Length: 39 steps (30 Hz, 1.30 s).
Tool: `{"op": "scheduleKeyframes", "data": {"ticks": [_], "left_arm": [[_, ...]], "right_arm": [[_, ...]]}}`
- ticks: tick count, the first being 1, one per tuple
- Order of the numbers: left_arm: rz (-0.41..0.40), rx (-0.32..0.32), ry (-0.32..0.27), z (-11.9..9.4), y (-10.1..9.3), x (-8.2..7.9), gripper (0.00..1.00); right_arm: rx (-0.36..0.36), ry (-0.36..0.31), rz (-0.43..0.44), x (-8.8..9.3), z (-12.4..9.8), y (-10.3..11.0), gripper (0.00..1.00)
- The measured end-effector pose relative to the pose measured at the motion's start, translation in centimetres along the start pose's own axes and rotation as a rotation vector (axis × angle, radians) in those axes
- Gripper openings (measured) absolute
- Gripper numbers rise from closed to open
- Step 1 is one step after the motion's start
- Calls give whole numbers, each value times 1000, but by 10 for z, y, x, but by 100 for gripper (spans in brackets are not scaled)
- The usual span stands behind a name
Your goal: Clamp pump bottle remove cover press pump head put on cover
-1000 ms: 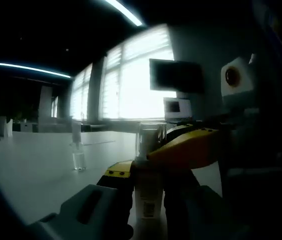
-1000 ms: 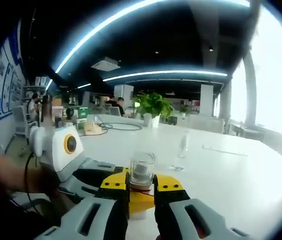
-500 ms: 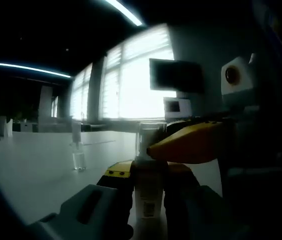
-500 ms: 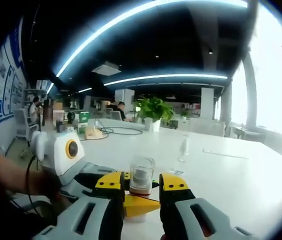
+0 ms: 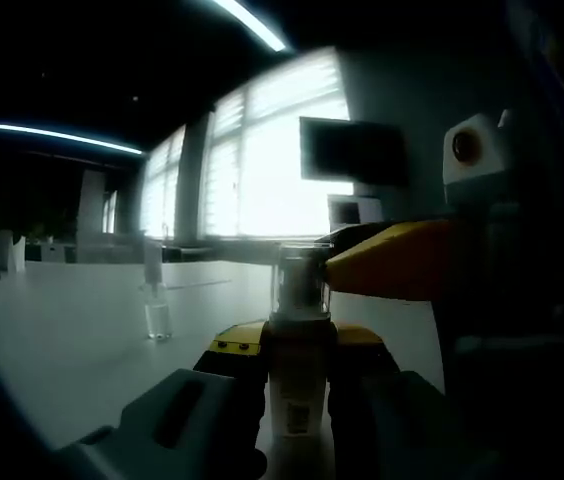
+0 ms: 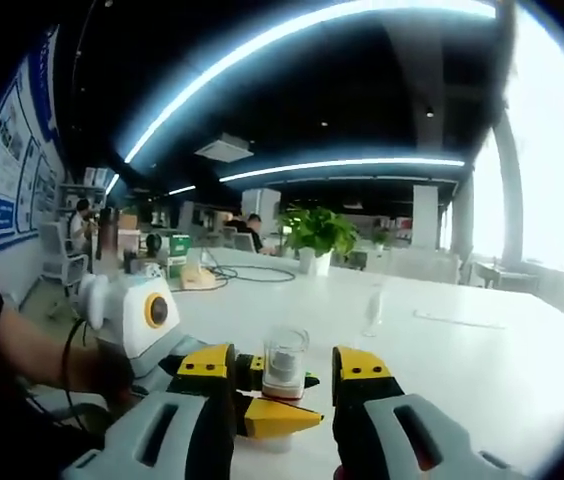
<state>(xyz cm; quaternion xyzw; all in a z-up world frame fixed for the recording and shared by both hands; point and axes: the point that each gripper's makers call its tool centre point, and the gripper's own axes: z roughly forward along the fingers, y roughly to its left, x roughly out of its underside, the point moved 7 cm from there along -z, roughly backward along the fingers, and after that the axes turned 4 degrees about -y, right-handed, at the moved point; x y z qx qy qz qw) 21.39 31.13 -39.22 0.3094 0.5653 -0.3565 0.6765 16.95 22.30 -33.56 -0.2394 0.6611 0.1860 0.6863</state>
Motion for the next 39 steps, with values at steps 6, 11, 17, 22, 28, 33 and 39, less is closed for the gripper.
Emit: {"op": "scheduleKeyframes", "data": {"ticks": [6,11,17,22,28,33,39], "left_arm": [[-1,-5,1,0,2,0,14],[-4,-9,1,0,2,0,14],[-4,-17,2,0,3,0,14],[-4,-21,2,0,3,0,14],[-2,-26,2,-1,4,0,14],[-1,-26,2,0,4,0,14],[-1,-29,2,-1,4,0,14]], "right_arm": [[2,-23,-18,-5,-7,-8,34],[4,-34,-31,-5,-12,-9,33],[10,-49,-22,-5,-20,-13,33],[47,-65,-5,-6,-29,-32,32],[104,-114,-6,-7,-40,-49,31],[133,-102,-11,5,-43,-61,31],[164,-101,1,16,-48,-72,31]]}}
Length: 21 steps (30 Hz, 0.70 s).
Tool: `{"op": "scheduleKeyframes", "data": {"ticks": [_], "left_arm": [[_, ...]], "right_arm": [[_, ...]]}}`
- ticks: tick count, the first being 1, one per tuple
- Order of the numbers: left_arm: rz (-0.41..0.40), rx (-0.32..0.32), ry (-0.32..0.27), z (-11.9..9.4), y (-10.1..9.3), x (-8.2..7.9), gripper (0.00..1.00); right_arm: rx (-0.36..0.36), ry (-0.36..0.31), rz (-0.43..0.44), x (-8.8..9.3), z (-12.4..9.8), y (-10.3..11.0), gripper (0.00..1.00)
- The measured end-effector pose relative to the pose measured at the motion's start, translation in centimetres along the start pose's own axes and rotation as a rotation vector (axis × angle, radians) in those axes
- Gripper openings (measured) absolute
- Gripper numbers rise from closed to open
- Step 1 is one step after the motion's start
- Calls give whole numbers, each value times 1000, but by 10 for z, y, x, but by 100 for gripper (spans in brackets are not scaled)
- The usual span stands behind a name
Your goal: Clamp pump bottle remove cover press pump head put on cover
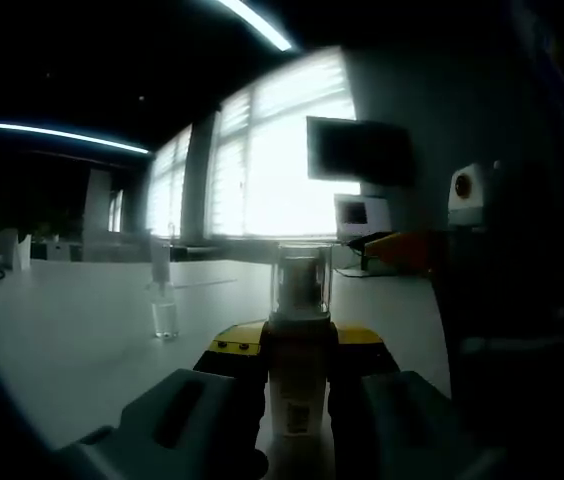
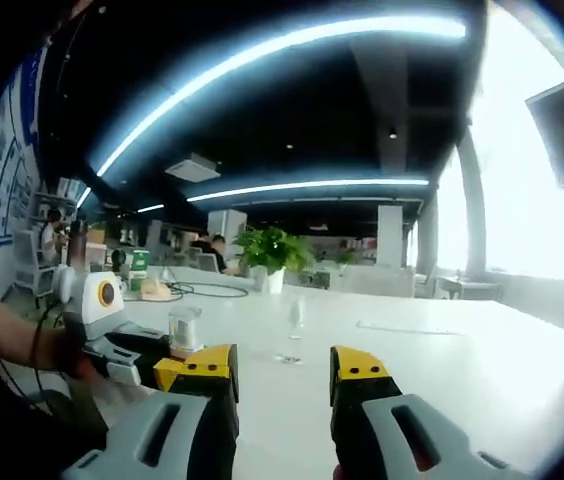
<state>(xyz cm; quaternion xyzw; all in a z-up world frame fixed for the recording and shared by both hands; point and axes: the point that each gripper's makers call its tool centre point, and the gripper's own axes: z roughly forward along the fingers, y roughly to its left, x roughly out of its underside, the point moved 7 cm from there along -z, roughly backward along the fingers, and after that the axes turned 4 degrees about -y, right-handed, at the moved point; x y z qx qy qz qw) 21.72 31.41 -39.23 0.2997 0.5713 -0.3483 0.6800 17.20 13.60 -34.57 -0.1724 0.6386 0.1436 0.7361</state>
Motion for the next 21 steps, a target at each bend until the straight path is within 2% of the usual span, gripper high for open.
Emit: {"op": "scheduleKeyframes", "data": {"ticks": [2,5,7,21], "left_arm": [[2,1,0,0,-1,0,14],[-1,1,0,0,-1,0,14],[-1,0,0,0,0,0,14],[1,-5,2,0,1,0,14]], "right_arm": [[-10,-40,-52,5,-2,-4,31],[-33,-28,-32,19,-5,-10,31],[-13,-30,-2,21,-5,-12,31],[-2,-14,7,35,-7,-12,29]]}}
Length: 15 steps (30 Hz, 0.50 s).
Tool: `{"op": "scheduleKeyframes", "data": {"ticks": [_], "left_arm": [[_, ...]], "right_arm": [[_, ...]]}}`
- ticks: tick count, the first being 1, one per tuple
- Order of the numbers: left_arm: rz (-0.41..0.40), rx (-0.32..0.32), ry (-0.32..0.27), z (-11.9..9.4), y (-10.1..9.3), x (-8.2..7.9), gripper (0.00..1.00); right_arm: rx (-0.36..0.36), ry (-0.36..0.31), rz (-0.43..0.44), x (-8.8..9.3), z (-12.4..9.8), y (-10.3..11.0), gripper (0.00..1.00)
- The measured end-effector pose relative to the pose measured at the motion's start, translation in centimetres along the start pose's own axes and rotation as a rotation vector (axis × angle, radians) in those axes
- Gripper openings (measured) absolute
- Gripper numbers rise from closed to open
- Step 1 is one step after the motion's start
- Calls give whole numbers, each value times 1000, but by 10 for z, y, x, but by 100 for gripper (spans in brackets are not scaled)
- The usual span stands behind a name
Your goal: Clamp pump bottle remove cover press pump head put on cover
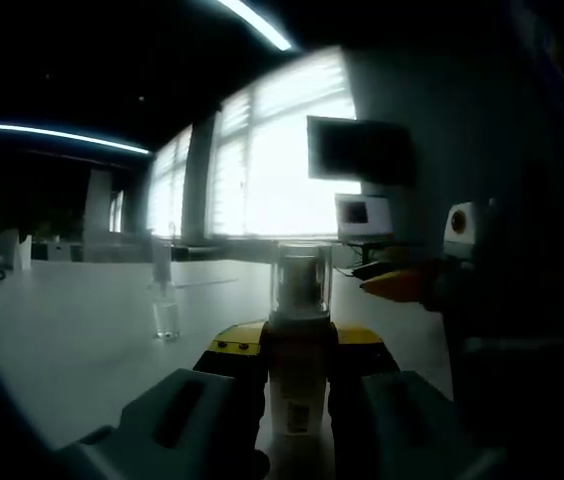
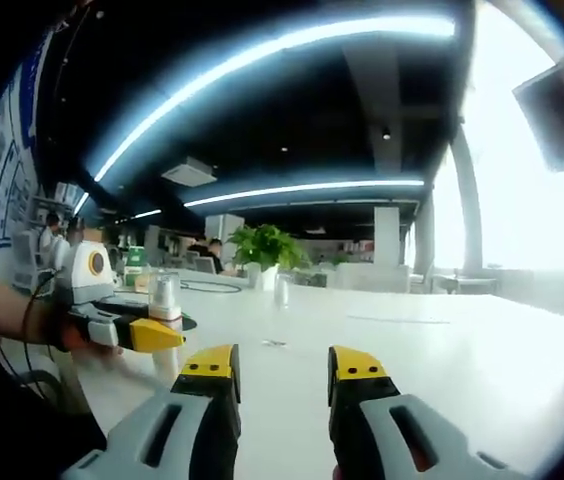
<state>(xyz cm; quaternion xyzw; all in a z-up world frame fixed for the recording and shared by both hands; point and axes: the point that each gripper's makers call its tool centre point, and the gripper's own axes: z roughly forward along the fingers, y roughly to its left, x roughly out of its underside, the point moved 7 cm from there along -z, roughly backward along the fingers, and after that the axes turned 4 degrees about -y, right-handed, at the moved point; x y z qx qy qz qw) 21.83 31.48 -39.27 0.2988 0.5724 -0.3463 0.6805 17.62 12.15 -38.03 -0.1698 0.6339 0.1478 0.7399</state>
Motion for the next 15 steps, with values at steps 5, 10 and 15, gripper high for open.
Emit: {"op": "scheduleKeyframes", "data": {"ticks": [5,10,15], "left_arm": [[-12,0,6,0,1,0,14],[-26,-2,11,1,2,0,14],[-37,0,15,2,1,0,14]], "right_arm": [[11,0,17,10,-1,-7,28],[10,19,24,19,-3,-23,28],[25,5,35,17,-5,-31,28]]}}
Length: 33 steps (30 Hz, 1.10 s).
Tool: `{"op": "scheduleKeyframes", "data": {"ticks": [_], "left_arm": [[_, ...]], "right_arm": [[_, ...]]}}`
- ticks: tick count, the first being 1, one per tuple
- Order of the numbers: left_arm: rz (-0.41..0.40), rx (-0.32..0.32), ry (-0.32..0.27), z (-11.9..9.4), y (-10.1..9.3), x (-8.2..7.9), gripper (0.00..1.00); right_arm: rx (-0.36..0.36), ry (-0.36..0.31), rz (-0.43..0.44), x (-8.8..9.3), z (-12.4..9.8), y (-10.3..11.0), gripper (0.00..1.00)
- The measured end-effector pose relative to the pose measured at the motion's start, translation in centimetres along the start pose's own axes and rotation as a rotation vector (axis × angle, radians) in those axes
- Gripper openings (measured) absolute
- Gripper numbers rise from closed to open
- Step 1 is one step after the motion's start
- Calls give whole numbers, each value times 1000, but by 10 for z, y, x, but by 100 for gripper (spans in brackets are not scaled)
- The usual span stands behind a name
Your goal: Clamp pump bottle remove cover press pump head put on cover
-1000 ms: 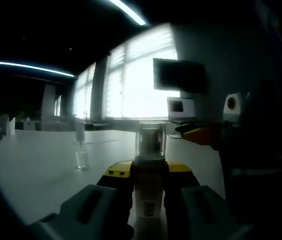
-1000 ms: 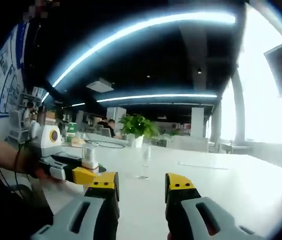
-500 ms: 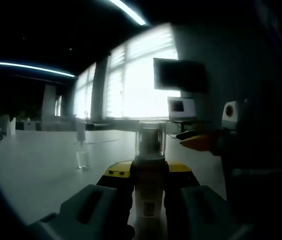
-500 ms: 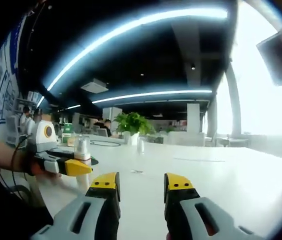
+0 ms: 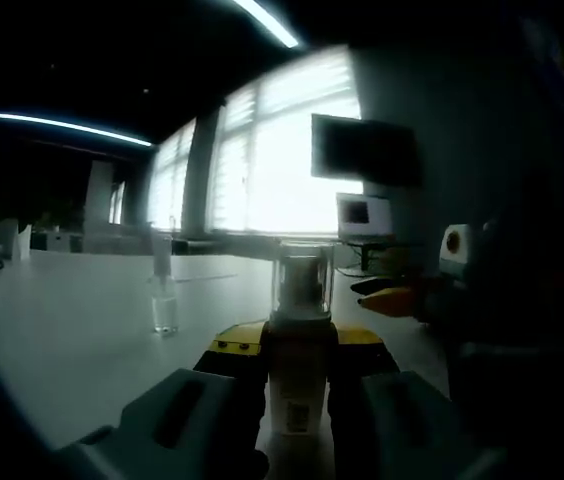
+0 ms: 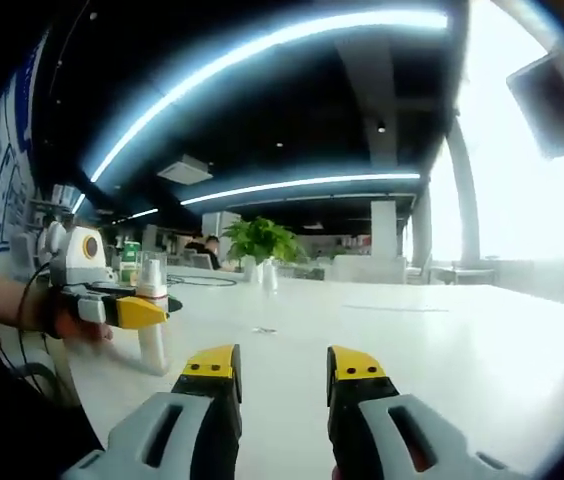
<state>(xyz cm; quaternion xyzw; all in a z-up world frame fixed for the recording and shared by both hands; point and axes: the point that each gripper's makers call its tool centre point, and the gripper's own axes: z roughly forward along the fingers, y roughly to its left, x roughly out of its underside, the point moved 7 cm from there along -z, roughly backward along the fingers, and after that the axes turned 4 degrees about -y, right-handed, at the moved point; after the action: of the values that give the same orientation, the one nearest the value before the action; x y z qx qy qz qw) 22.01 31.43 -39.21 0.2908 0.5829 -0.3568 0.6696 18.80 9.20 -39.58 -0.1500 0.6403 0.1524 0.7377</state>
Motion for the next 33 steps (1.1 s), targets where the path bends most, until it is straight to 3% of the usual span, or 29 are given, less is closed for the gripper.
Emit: {"op": "scheduleKeyframes", "data": {"ticks": [9,13,17,21,25,33], "left_arm": [[-3,-4,4,1,0,0,14],[8,-18,2,2,3,0,14],[-57,-49,-18,3,11,-6,13],[-80,-61,-21,9,14,-10,13],[-30,-71,-25,16,15,-16,13],[-37,-96,-37,39,21,-21,14]], "right_arm": [[25,-15,25,-1,-4,-9,29],[28,-15,33,-3,-5,-3,29],[40,-9,38,-2,-6,-6,28],[50,-12,48,-2,-6,-9,28],[61,-27,52,-3,-6,-12,27],[70,-27,46,-3,-5,-12,26]]}}
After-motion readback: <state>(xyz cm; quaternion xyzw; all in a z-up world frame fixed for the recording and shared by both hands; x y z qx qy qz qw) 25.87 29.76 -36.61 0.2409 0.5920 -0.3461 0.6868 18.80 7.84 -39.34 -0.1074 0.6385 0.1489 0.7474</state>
